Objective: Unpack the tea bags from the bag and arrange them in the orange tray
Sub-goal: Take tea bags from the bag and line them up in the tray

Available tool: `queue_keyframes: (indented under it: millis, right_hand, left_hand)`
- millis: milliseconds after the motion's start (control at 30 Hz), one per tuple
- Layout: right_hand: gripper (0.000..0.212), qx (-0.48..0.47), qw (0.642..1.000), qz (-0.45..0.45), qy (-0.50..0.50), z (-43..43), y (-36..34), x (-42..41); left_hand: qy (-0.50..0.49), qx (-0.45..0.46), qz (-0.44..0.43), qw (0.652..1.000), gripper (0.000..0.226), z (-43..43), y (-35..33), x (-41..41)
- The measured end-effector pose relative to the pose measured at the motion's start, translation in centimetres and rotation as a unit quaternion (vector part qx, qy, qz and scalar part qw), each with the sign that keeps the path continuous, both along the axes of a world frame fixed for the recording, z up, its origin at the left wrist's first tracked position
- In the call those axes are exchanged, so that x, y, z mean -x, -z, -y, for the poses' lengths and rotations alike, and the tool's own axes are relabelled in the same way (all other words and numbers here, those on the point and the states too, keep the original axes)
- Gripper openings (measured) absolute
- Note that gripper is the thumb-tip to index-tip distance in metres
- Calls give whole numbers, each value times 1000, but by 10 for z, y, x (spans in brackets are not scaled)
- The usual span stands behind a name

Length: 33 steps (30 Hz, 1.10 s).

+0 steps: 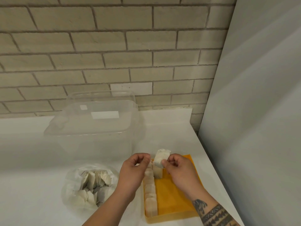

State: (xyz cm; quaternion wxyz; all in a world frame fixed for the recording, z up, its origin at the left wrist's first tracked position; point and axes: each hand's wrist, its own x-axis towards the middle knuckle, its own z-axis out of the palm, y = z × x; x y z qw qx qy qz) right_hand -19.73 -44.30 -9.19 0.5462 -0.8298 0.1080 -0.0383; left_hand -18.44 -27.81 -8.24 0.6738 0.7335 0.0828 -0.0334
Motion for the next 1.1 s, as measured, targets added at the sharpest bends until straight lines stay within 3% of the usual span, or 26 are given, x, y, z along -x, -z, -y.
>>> queue_keyframes:
  millis: [133, 233, 400, 567, 767, 1100]
  right_hand:
    - [22, 80, 996, -43, -22, 21, 16, -11]
    - [21, 135, 985, -84, -65, 21, 34, -13]
    - [24, 170, 976, -106, -85, 9, 55, -19]
    - [11, 171, 978, -108, -58, 1, 62, -22]
    - [25, 162, 979, -119, -29, -1, 64, -21]
    - [21, 169, 978, -116, -35, -5, 66, -26]
  left_hand:
    - [-46, -67, -37, 996, 14, -12, 12, -9]
    - [-19, -127, -75, 989, 12, -15, 28, -12]
    - [28, -195, -120, 973, 27, -14, 44, -14]
    - [38, -207, -112, 971, 27, -15, 48, -14]
    - [41, -206, -116, 971, 27, -15, 50, -14]
    - [43, -211, -123, 969, 26, -14, 44, -12]
